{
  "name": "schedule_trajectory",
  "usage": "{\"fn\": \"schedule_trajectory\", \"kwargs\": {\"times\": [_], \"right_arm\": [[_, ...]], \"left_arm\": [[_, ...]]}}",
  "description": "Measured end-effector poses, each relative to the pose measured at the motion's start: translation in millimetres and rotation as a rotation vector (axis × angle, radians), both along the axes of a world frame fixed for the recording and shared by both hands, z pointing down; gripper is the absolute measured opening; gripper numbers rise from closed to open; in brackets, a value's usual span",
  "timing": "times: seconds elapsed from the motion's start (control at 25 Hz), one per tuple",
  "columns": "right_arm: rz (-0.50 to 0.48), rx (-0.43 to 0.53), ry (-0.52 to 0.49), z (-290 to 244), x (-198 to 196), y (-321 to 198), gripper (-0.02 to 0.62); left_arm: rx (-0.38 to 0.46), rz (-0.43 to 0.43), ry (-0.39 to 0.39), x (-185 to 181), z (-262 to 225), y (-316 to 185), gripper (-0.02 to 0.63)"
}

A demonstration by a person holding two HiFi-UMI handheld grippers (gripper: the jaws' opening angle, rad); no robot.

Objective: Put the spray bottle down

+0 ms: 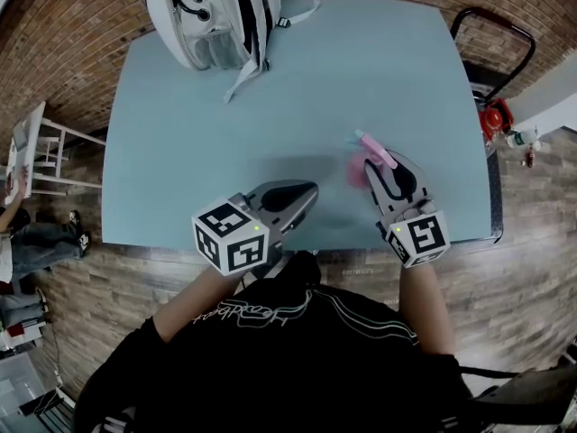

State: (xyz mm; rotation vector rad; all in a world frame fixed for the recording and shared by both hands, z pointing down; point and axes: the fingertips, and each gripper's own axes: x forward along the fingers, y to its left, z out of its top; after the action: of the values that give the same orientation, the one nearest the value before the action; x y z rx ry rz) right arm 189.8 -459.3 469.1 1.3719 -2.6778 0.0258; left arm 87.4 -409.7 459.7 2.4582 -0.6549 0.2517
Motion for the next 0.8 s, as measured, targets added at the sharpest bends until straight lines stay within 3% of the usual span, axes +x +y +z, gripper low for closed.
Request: {"fn": "schedule_trajectory", "kwargs": {"times": [0.48,0.8], "right_arm": [[0.024,0.0,0.002,-3.5,6.5,9.9,0.129],[0.066,-0.026,0.018,-18.6,27.5,49.9,0.13]], "left_arm": [[0.05,0.037,-0.004,5.7,-8.2,10.8,0.008],[0.081,0.059,0.024,16.4,-22.1,29.5,0.008]]}}
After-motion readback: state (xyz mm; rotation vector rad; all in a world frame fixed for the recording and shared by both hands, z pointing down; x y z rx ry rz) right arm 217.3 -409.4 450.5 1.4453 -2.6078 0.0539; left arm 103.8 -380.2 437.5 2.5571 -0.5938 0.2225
